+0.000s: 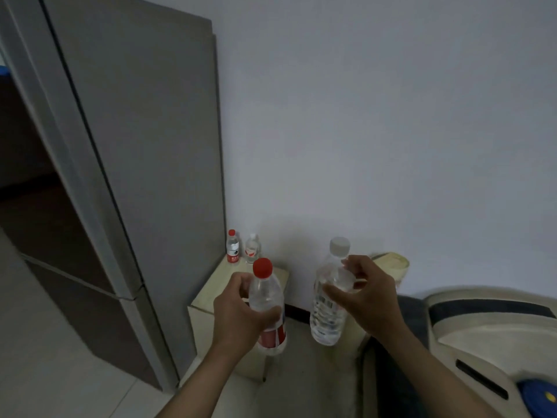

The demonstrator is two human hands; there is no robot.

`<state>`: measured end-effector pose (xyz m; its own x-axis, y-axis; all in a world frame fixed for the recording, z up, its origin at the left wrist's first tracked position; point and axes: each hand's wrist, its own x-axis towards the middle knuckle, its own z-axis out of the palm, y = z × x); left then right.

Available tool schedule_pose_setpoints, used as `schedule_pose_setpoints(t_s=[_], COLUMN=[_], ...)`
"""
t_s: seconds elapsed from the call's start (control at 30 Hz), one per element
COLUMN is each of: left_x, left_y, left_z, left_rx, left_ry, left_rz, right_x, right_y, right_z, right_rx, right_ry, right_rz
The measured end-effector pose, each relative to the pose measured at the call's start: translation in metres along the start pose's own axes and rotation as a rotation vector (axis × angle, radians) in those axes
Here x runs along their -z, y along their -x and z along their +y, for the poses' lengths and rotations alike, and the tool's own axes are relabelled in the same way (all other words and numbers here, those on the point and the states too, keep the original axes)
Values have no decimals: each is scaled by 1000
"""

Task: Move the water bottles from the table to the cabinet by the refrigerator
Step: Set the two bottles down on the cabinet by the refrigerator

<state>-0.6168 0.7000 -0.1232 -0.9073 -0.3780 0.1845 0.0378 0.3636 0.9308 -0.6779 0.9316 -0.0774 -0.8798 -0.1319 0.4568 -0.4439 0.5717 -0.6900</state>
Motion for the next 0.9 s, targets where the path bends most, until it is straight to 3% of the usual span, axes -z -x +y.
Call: schedule_pose_setpoints(t_s=[0.33,0.53,0.9], left_x=[-37,-46,-65], left_y=[-162,-241,-359], left_z=[-26,-38,-82], left_rx=[72,97,127], left_ry=[-26,-8,-9], left_rz=[36,66,-51], right_x=[-84,-116,-158], right_y=[-146,-224,-298], right_z=[90,108,117], right_rx=[-73,-63,-154], right_ry=[-105,-103,-28], right_rz=[-73,-98,-61])
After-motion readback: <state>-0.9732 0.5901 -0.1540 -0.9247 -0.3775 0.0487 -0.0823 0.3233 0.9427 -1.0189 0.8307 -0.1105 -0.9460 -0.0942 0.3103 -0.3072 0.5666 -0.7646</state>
